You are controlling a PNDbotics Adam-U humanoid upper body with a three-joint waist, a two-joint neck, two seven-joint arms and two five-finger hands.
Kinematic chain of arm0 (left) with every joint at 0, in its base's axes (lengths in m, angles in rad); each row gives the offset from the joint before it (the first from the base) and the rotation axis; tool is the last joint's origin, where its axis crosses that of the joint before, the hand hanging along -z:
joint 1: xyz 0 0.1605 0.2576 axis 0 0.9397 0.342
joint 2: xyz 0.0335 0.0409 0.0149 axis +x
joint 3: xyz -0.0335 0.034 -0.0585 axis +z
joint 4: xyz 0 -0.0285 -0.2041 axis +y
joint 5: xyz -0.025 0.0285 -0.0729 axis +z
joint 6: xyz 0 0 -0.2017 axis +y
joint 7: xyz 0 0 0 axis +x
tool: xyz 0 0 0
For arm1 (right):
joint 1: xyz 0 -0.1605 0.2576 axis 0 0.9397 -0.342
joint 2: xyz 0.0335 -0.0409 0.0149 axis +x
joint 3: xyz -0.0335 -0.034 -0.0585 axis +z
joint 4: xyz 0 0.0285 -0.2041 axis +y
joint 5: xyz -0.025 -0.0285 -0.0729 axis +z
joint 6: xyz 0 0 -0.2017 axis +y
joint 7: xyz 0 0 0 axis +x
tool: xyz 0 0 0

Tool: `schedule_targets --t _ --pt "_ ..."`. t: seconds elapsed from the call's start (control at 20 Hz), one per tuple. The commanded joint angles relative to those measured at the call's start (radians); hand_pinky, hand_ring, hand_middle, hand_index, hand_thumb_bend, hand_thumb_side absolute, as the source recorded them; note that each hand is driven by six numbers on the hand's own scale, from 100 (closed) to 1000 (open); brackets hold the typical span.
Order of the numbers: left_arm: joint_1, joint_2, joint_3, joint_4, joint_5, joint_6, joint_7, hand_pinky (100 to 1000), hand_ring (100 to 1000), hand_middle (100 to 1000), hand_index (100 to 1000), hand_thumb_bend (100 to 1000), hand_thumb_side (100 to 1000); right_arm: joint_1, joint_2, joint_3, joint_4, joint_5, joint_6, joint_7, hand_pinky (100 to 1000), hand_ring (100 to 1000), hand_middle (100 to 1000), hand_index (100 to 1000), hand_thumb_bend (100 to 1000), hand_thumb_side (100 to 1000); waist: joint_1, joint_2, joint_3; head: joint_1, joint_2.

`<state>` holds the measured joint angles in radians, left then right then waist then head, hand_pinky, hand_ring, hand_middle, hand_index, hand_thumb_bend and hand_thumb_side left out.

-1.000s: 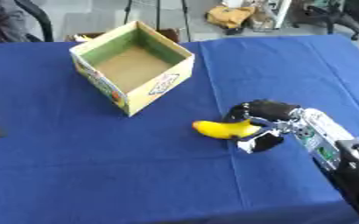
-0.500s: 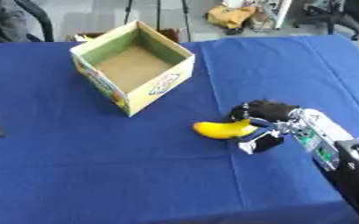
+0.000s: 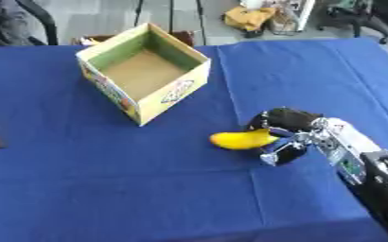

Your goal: Pick up objects on the table and place them in the box.

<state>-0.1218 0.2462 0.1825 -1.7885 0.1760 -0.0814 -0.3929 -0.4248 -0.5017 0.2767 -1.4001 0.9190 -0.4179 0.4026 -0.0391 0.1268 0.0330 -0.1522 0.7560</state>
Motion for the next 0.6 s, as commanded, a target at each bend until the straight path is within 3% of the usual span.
schedule_targets --t 0.05,0.6 --pt "-0.005 0.014 0.002 -0.012 0.005 0.0 -0.002 531 461 531 647 227 1000 -0.028 -0.044 -0.017 -0.048 -0.017 0.005 -0.004 613 538 569 726 100 264 0.001 -0.014 -0.001 0.001 0.005" --pt "-0.006 0.017 0.003 -0.013 0.004 0.001 -0.001 531 461 531 647 229 1000 -0.11 -0.108 0.001 -0.097 -0.042 -0.002 0.022 626 562 587 733 100 284 -0.007 -0.015 0.003 0.007 -0.001"
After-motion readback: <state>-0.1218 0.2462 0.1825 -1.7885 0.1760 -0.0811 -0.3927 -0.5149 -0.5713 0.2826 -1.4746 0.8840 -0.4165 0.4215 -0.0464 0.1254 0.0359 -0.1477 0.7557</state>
